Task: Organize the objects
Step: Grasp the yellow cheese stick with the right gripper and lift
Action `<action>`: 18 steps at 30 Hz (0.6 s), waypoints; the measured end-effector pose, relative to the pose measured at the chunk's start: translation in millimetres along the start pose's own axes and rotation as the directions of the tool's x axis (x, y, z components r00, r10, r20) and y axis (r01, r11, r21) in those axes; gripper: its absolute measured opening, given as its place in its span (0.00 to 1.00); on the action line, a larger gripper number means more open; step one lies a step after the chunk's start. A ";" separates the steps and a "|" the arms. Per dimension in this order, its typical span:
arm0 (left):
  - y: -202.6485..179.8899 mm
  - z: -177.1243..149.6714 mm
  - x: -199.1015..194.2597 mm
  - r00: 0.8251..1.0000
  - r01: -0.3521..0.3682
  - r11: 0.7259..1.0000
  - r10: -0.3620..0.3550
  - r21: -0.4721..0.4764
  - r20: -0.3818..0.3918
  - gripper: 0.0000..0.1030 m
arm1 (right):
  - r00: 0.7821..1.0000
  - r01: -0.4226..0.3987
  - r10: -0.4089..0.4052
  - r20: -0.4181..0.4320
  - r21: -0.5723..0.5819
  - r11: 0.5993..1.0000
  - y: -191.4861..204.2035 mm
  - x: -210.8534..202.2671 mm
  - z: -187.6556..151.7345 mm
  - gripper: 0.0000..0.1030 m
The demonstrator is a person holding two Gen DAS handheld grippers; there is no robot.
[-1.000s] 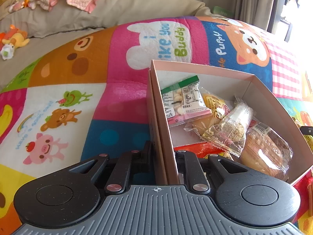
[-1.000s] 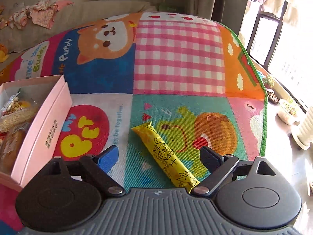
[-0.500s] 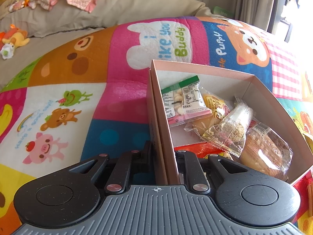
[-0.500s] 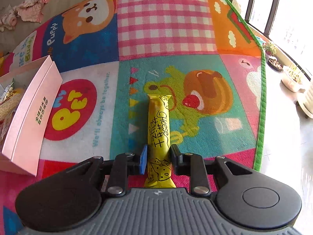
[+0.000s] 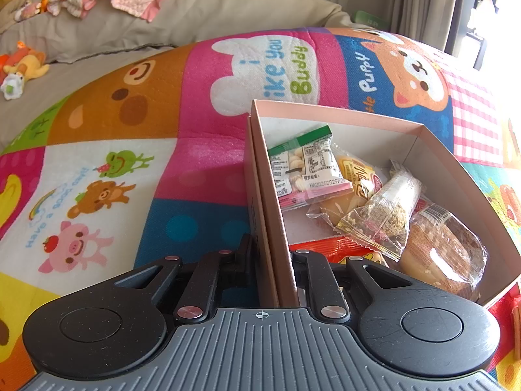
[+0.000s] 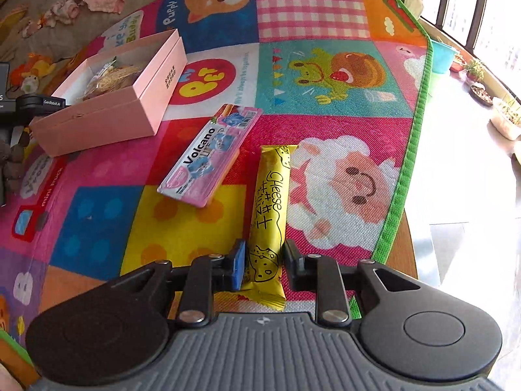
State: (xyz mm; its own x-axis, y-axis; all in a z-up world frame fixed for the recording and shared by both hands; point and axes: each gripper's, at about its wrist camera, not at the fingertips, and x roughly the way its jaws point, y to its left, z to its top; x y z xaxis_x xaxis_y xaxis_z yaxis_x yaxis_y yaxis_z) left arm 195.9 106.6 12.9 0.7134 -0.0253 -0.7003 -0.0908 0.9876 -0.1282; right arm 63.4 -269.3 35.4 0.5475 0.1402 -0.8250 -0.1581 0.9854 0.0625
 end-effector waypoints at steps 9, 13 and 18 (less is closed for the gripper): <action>-0.1 -0.1 0.0 1.000 0.002 1.000 -0.002 -0.002 0.000 0.16 | 0.996 0.056 -0.055 0.067 -0.009 0.998 3.6 18.1 16.4 0.30; -0.3 0.1 -0.3 1.000 0.006 1.000 -0.006 -0.004 -0.001 0.15 | 0.995 0.076 -0.074 0.060 -0.030 0.997 7.2 23.5 25.6 0.25; -0.3 -0.1 -0.4 1.000 0.005 1.000 -0.005 -0.005 -0.001 0.15 | 0.995 0.080 -0.079 0.061 -0.017 0.997 5.7 8.9 22.4 0.24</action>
State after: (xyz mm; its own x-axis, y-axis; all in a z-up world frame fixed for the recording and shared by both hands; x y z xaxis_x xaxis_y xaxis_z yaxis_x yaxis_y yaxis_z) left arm 195.6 106.2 13.1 0.7129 -0.0308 -0.7006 -0.0903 0.9867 -0.1352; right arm 85.8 -260.3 41.0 0.6073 0.0680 -0.7915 -0.1279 0.9917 -0.0130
